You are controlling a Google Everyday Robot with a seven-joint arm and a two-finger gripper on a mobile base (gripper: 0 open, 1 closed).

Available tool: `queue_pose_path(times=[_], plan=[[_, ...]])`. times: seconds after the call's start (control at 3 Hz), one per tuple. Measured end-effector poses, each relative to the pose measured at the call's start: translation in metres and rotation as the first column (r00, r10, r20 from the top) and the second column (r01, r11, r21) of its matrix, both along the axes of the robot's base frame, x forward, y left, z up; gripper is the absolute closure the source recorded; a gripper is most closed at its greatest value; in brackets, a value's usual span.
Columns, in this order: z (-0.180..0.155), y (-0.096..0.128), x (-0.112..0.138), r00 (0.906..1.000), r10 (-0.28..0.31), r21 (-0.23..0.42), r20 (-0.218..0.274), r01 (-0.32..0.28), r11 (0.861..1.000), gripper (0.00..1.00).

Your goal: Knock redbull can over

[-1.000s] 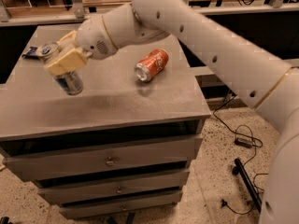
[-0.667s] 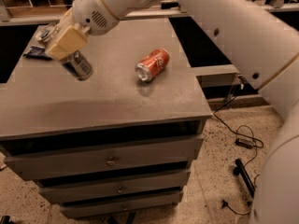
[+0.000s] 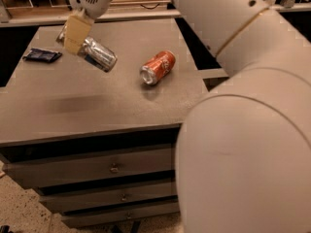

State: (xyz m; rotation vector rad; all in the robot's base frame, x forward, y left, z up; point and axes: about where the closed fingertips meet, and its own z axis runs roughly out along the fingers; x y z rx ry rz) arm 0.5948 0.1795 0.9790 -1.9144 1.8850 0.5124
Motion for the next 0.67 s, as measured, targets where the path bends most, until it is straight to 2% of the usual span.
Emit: queue_pose_path(times=[0.33, 0.67], plan=[[-0.034, -0.007, 0.004, 0.9973, -0.019, -0.156, -0.071, 0.008, 0.988, 0.86], [-0.067, 0.003, 0.006, 0.9935, 0.013, -0.222, -0.113, -0.039, 0.974, 0.63]])
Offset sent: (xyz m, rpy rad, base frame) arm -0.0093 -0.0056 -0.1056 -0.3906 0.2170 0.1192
